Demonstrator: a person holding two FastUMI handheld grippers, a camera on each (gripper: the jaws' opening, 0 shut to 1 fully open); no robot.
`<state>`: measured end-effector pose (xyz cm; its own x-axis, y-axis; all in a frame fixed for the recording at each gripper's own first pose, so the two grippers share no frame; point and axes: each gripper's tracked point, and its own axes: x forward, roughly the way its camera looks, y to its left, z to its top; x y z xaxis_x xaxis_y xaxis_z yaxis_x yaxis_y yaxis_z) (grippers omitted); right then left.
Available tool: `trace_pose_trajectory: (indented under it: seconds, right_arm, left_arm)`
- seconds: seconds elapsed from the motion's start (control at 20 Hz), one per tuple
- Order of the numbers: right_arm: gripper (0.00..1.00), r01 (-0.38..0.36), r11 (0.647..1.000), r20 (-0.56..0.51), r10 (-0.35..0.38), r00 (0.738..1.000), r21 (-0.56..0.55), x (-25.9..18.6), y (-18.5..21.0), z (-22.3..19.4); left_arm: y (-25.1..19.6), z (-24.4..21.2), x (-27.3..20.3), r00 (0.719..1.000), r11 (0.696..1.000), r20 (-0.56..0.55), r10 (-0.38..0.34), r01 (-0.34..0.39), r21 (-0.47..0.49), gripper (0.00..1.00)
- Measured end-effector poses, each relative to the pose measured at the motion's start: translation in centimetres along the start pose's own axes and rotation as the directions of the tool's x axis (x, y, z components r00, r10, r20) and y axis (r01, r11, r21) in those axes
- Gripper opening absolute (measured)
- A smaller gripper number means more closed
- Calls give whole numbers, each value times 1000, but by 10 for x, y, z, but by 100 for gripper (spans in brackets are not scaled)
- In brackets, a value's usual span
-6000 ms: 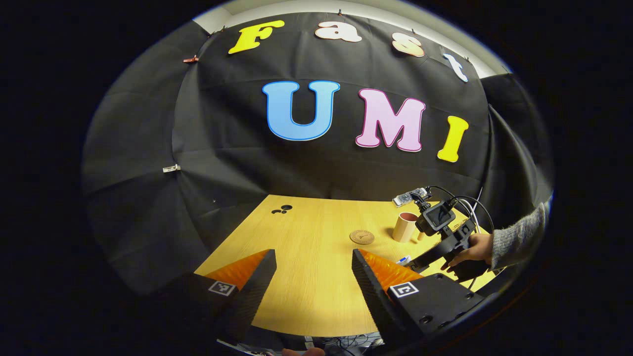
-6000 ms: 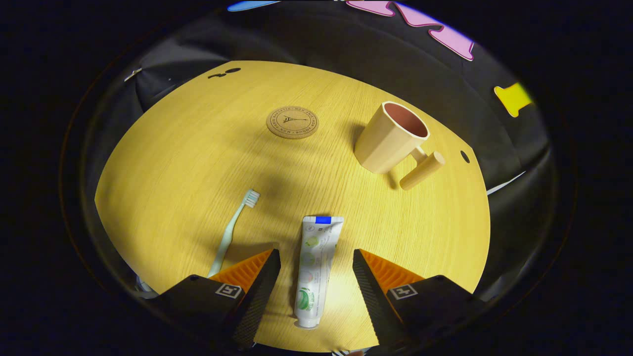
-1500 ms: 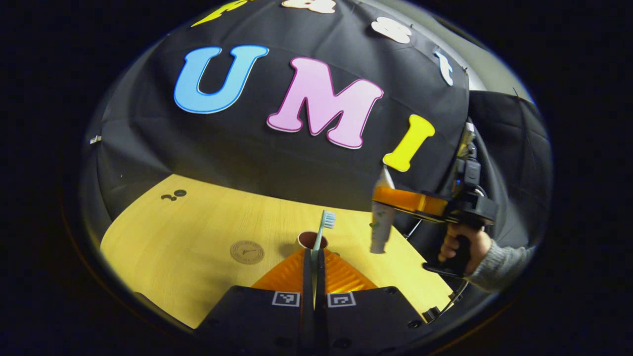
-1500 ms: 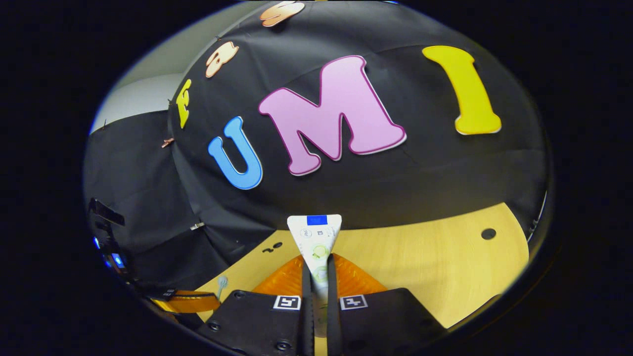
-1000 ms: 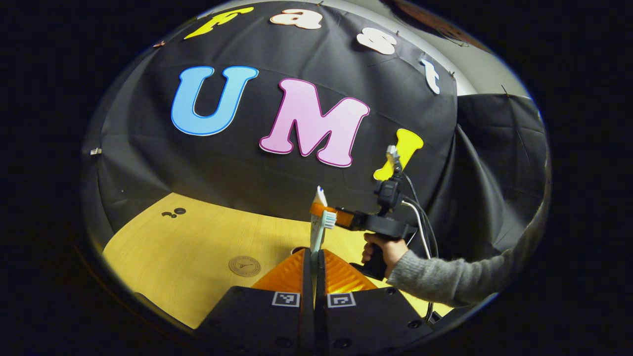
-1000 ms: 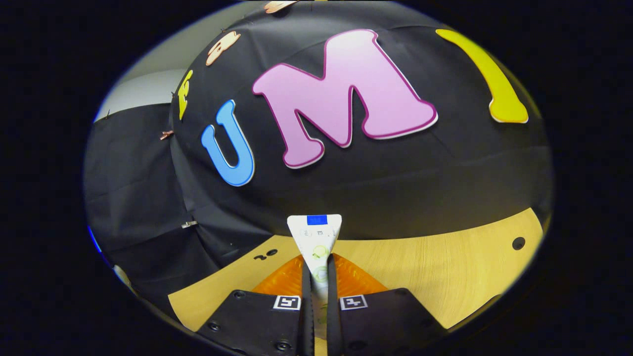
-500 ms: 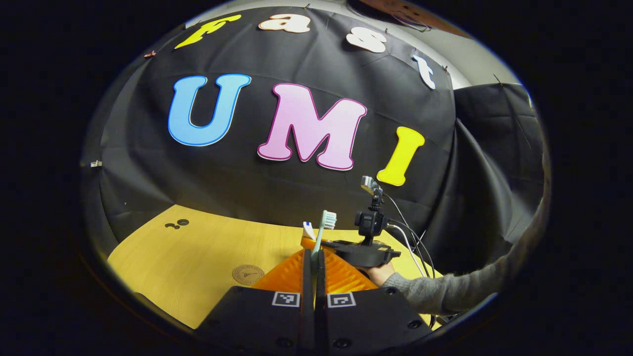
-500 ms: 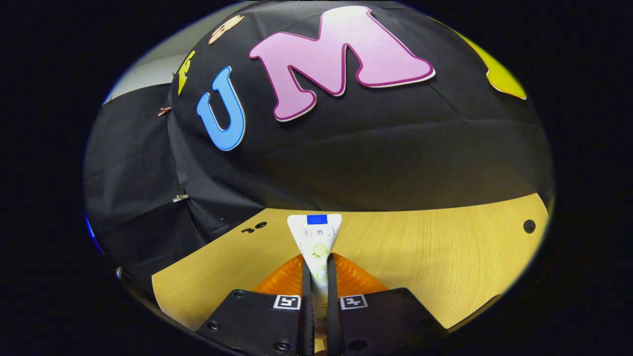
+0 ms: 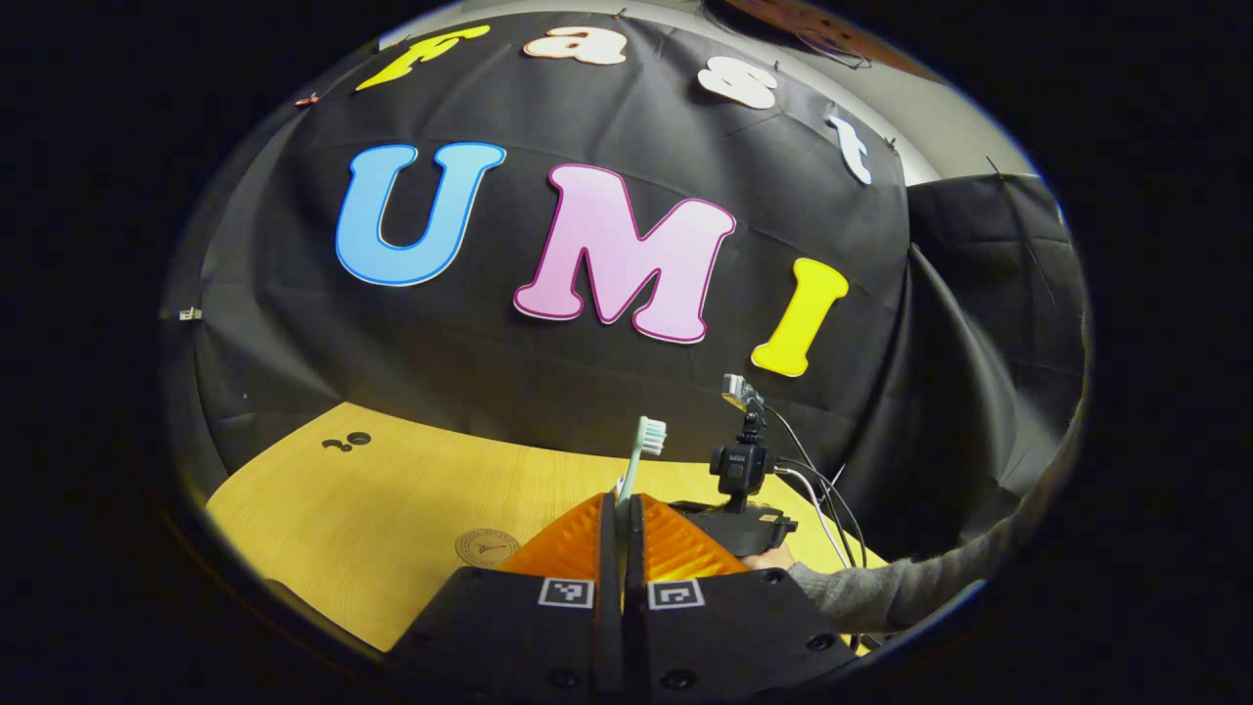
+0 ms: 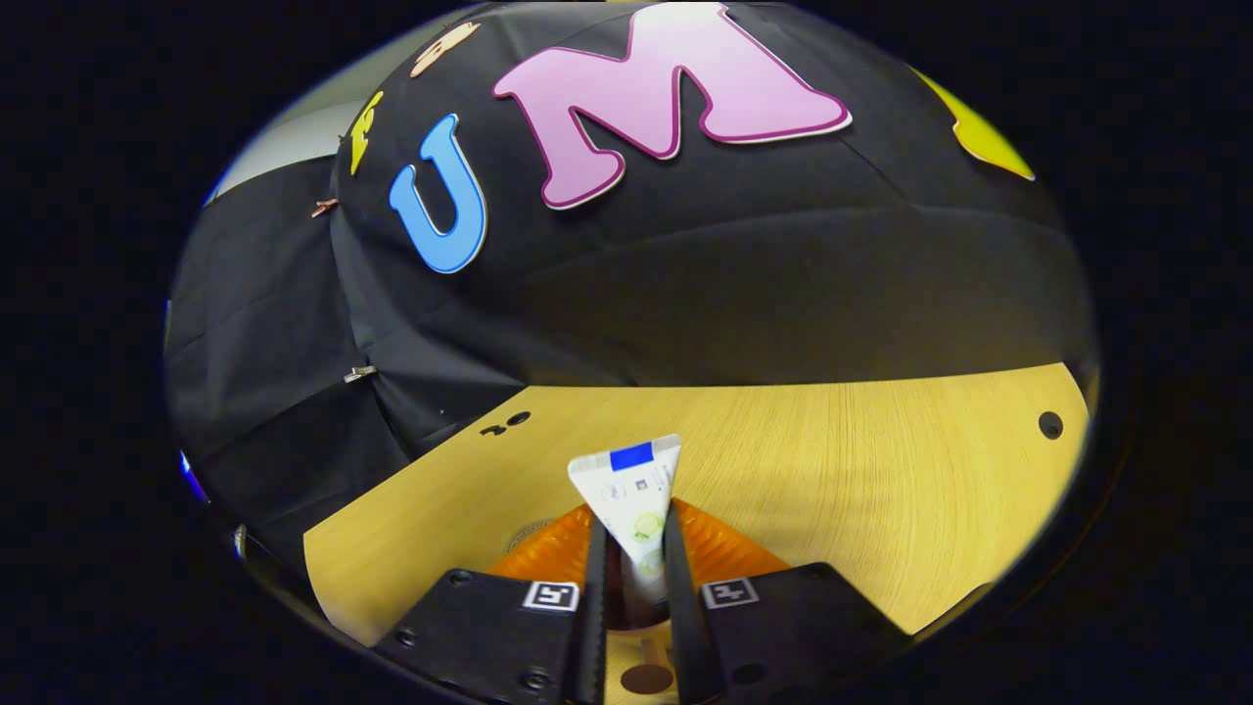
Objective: Put the toothbrush and toothpaste on the desktop into the cup, then pick up the cup and place it on the coaster on the desktop.
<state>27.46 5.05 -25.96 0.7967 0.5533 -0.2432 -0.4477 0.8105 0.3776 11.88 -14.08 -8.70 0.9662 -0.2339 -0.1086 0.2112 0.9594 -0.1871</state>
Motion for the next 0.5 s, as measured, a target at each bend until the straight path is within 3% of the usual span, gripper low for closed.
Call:
trace_pose_trajectory:
  seconds: [0.15, 0.5]
  right_arm:
    - [37, -8, 999, 19, 7, 1000, 35, -8, 6, 11]
    - [77, 47, 994, 92, -56, 994, 97, -58, -15, 40]
  left_arm:
    - [2, 5, 7, 1000, 1000, 17, 0, 0, -23, 6]
    - [14, 35, 62, 988, 993, 154, 16, 3, -122, 6]
